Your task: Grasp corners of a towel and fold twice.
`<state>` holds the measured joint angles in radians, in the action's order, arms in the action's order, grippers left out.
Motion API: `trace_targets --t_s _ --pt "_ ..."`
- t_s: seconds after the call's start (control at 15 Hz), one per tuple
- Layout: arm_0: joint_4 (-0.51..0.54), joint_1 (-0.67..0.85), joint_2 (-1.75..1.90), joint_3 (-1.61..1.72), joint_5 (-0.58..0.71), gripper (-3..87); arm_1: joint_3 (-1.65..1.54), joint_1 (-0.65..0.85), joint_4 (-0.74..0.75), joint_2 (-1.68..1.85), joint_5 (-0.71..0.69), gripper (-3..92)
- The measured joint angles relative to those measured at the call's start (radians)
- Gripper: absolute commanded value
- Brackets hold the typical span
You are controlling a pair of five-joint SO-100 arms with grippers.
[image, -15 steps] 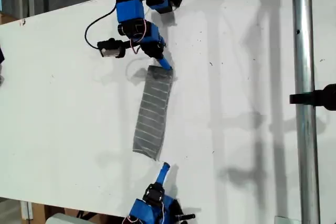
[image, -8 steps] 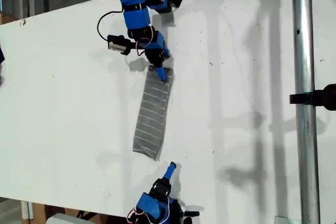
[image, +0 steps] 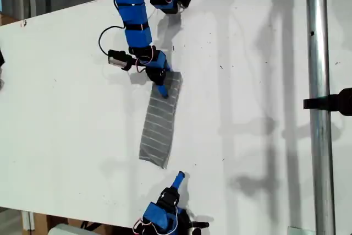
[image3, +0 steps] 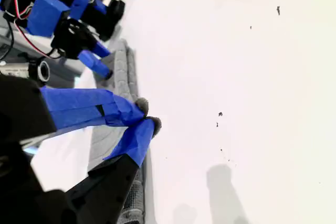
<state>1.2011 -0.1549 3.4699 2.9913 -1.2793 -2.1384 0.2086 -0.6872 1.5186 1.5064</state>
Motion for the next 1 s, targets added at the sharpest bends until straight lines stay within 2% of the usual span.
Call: trace_targets --t_s 0.07,0.27,0.4,0.53,0.73,0.87,1.0 --pt "0.000 -0.002 0.000 0.000 0.000 0.0 0.063 0.000 0.002 -0.051 -0.020 0.1" --pt "0.000 -0.006 0.000 0.000 -0.008 -0.2 0.183 0.002 -0.114 -0.117 -0.055 -0.2" --pt "0.000 -0.006 0.000 0.000 -0.009 -0.2 0.210 -0.021 -0.360 -0.092 -0.077 -0.2" --pt "0.000 -0.006 0.000 0.000 -0.009 -0.2 0.072 -0.081 -0.584 0.104 -0.058 -0.2" --pt "0.000 -0.006 0.000 0.000 -0.005 -0.3 -0.087 -0.299 -0.959 0.641 0.166 -0.2" --pt "0.000 -0.006 0.000 0.000 0.000 -0.3 -0.179 -0.428 -1.020 0.977 0.278 -0.2" --pt "0.000 -0.006 0.000 0.000 0.003 -0.3 -0.189 -0.402 -0.940 1.006 0.242 -0.2"
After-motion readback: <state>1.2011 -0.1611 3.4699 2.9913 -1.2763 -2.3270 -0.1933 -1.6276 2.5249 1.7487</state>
